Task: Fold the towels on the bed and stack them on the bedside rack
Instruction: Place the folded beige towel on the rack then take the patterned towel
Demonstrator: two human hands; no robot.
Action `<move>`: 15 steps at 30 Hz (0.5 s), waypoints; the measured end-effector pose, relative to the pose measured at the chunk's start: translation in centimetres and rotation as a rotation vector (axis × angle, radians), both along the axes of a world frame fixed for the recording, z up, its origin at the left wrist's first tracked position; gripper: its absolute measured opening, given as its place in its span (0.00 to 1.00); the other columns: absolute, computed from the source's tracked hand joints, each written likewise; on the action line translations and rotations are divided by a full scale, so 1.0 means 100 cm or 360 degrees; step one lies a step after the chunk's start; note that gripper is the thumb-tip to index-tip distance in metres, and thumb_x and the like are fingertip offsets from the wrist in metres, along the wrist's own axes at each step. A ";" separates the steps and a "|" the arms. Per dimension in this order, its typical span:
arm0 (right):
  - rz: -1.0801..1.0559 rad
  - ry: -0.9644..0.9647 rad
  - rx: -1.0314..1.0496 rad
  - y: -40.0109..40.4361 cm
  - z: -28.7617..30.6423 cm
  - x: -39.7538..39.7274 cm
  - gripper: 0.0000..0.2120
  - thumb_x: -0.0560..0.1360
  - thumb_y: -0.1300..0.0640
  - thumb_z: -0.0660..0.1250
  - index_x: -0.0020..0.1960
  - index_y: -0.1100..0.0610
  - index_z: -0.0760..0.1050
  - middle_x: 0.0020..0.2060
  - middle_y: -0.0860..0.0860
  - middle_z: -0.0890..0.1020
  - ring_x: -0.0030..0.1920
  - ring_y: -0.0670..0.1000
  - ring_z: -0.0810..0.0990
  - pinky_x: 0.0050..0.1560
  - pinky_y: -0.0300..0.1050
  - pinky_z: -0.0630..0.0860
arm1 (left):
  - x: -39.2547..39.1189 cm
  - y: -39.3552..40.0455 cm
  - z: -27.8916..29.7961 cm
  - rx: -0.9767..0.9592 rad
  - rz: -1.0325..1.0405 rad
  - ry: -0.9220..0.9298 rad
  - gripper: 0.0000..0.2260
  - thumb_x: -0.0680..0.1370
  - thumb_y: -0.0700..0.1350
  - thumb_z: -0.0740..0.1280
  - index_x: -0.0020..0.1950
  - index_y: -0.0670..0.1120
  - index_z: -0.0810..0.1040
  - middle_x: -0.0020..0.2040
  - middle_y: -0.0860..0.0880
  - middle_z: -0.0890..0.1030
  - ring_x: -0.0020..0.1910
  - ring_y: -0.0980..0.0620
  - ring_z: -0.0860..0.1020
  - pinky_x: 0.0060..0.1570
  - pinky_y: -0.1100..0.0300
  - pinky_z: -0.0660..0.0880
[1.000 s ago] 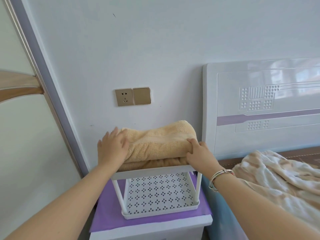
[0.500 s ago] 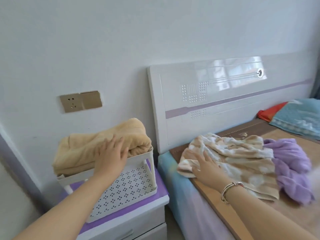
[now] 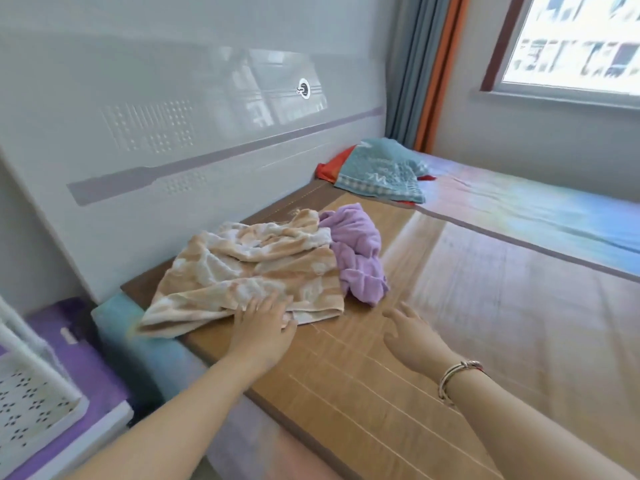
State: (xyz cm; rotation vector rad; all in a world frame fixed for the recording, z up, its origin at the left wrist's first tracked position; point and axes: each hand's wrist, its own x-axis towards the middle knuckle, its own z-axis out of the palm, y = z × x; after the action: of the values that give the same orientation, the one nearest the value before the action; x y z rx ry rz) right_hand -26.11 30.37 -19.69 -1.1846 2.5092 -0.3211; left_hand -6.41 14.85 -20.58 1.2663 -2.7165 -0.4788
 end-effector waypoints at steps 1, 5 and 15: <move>-0.0005 -0.0015 -0.0008 -0.004 -0.007 -0.008 0.25 0.76 0.55 0.59 0.72 0.47 0.62 0.76 0.52 0.56 0.75 0.58 0.57 0.72 0.56 0.60 | -0.013 -0.001 -0.009 0.0053 -0.0020 0.0007 0.23 0.82 0.57 0.51 0.77 0.57 0.58 0.79 0.53 0.53 0.78 0.47 0.49 0.75 0.46 0.47; 0.0096 -0.0085 -0.0148 -0.035 -0.028 -0.019 0.23 0.75 0.56 0.59 0.70 0.48 0.68 0.72 0.51 0.64 0.71 0.58 0.64 0.69 0.55 0.64 | -0.040 -0.017 -0.036 0.0091 -0.0020 -0.0034 0.21 0.82 0.53 0.54 0.75 0.58 0.60 0.79 0.51 0.50 0.78 0.44 0.47 0.75 0.44 0.45; 0.0288 -0.0235 0.0020 -0.112 -0.082 -0.001 0.18 0.79 0.51 0.54 0.66 0.42 0.72 0.78 0.48 0.43 0.77 0.54 0.43 0.75 0.57 0.50 | -0.018 -0.086 -0.089 0.0049 0.0221 -0.0162 0.17 0.80 0.46 0.56 0.69 0.56 0.65 0.79 0.54 0.41 0.77 0.42 0.39 0.73 0.37 0.43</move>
State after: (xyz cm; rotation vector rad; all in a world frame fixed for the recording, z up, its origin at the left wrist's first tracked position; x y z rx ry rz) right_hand -26.22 19.16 -27.92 -1.3214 2.2565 -0.3326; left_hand -8.22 6.21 -29.51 1.5150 -2.6864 -0.4545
